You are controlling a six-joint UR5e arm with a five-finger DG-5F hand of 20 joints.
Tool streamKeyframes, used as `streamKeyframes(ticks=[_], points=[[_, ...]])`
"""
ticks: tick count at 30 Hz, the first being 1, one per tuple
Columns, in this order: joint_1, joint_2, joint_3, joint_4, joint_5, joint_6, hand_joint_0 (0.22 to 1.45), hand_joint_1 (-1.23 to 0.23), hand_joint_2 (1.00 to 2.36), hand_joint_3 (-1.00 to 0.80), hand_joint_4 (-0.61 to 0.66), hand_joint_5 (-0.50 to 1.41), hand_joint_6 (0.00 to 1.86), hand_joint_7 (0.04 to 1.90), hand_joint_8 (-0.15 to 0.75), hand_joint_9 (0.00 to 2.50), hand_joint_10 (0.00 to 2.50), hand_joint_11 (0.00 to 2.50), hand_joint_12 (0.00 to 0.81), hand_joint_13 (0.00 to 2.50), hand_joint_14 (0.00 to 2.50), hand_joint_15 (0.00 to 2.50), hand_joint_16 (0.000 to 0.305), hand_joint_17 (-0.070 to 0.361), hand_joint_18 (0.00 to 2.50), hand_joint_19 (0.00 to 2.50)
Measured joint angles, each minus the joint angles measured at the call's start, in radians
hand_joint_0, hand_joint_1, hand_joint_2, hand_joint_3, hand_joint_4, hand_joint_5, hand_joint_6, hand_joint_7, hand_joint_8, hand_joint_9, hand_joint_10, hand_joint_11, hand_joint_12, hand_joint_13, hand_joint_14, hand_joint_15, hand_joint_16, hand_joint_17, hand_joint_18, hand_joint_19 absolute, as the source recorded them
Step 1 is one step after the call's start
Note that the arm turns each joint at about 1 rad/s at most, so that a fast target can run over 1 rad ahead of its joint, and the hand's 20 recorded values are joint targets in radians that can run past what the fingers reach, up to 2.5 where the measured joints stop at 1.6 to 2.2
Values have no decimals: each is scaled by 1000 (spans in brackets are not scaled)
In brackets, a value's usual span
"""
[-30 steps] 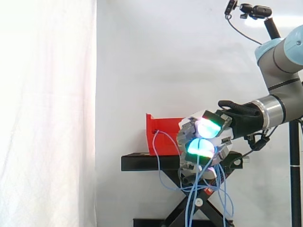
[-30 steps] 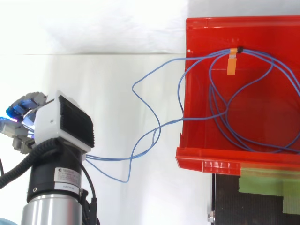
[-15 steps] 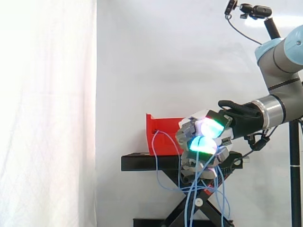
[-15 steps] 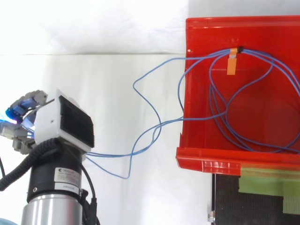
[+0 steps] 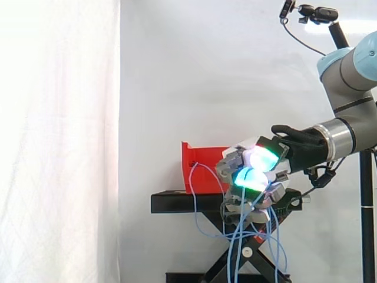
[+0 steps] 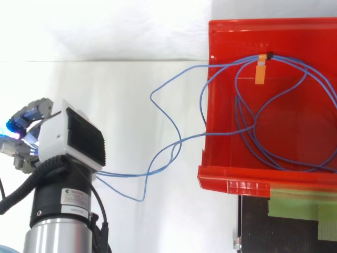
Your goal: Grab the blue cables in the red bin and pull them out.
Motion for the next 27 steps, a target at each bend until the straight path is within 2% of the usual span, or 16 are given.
streamKeyframes(ticks=[3, 7, 10, 13, 15, 19, 24, 27], points=[[2, 0, 9, 1, -1, 17, 974, -922, 1000, -1000, -56, 476, 1410, 405, 224, 987, 21, 1208, 274, 1301, 660, 1560, 43, 98, 951, 1016], [7, 0, 53, 32, -1, 15, 979, -916, 1000, -1000, -47, 470, 1415, 399, 222, 996, 20, 1237, 278, 1301, 675, 1552, 44, 99, 964, 1012], [10, 0, 70, 94, -3, -3, 983, -912, 1000, -1000, -48, 468, 1417, 396, 217, 1019, 17, 1290, 275, 1301, 715, 1535, 43, 97, 982, 1010], [13, 0, 75, 170, -10, -17, 986, -909, 1000, -1000, -46, 467, 1418, 392, 206, 1073, 12, 1473, 273, 1298, 791, 1511, 43, 96, 996, 1009], [14, 0, 76, 226, -19, -26, 987, -909, 1000, -1000, -50, 466, 1419, 390, 192, 1103, 55, 1653, 280, 1278, 962, 1447, 42, 95, 1025, 1023], [17, 0, 76, 325, -29, -45, 990, -904, 1000, -1000, -47, 464, 1419, 388, 184, 1077, 188, 1653, 272, 1270, 997, 1442, 42, 95, 1034, 1014], [19, 0, 76, 377, -38, -77, 992, -902, 1000, -1000, -46, 460, 1418, 383, 183, 1061, 253, 1618, 276, 1266, 1015, 1428, 42, 95, 1020, 1024], [19, 0, 76, 398, -57, -118, 991, -902, 1000, -1000, -46, 460, 1418, 382, 184, 1059, 268, 1609, 280, 1261, 1031, 1429, 43, 96, 1018, 1014]])
